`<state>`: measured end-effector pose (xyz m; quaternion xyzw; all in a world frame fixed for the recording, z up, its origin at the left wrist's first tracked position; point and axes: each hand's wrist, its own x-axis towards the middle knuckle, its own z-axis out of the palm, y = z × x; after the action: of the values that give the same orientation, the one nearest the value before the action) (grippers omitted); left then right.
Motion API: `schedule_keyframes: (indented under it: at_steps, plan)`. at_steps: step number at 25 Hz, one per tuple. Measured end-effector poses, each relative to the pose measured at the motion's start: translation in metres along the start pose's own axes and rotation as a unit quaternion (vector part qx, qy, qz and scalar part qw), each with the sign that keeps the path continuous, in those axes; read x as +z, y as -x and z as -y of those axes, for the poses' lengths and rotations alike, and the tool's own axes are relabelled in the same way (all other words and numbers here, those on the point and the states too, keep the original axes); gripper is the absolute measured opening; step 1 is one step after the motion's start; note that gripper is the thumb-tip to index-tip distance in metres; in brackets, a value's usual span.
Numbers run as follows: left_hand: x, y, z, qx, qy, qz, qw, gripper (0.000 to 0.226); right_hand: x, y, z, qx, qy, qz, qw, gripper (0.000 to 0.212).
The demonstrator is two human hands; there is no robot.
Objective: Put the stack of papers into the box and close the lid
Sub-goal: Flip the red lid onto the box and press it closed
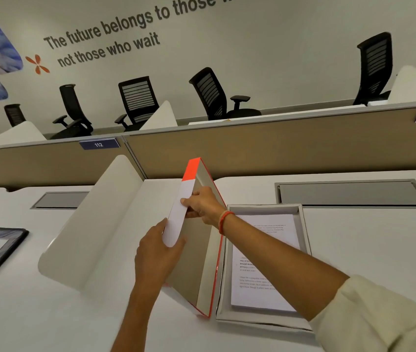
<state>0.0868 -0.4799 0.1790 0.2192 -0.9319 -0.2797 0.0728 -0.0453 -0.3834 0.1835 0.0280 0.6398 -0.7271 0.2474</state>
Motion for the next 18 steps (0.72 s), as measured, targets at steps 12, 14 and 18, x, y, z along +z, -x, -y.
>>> schedule_keyframes:
  at_steps: [12,14,18]
  plan:
    - [0.030,-0.045,0.047,-0.099,0.332,0.105,0.932,0.077,-0.037,0.030,0.001,0.012,-0.041,0.002,0.999,0.032]
    - [0.044,-0.047,0.054,-0.125,0.324,0.111,0.931,0.068,-0.043,0.038,0.006,0.014,-0.059,0.012,0.998,0.034]
    - [0.075,-0.063,0.085,-0.239,0.346,0.148,0.895,0.079,-0.058,0.049,0.016,0.004,-0.102,0.041,0.994,0.032]
